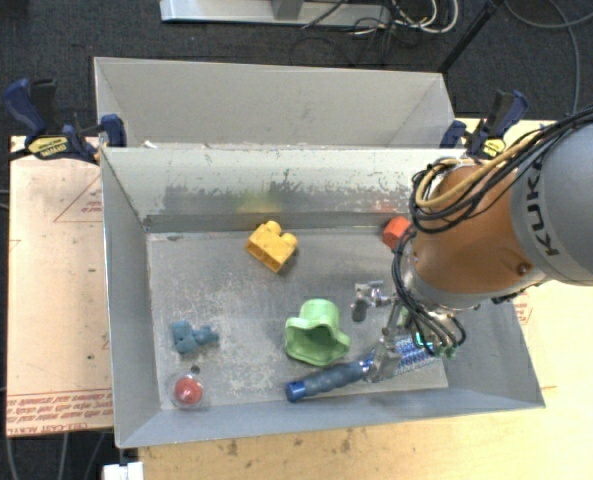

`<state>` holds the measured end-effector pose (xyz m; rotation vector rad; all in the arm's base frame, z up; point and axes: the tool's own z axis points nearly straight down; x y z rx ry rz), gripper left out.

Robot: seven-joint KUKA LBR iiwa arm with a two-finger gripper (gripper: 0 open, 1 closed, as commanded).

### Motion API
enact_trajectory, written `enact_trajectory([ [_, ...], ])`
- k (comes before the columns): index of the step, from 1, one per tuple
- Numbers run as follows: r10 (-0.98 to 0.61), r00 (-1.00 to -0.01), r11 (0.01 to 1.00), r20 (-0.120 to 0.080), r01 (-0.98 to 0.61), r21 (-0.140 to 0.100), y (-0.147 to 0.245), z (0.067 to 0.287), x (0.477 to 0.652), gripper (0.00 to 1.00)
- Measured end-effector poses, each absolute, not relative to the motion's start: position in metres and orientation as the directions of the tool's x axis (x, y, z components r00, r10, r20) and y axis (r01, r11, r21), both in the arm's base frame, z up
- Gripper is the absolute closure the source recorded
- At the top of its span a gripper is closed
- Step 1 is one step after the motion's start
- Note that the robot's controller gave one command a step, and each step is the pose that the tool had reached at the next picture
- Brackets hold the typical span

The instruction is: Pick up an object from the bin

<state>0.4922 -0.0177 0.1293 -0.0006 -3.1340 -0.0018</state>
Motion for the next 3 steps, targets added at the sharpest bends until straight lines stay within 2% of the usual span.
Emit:
enact_trajectory([
  [1, -0.021, -1.000, 1.000, -0.011, -0.021, 0.001, -0.002, 0.069, 0.485, 0.00],
  [2, -0.022, -1.000, 1.000, 0.000, -0.022, 0.001, -0.003, 0.070, 0.483, 1.00],
  [3, 0.008, -1.000, 1.000, -0.009, 0.008, 0.001, -0.012, 0.236, 0.497, 1.00],
])
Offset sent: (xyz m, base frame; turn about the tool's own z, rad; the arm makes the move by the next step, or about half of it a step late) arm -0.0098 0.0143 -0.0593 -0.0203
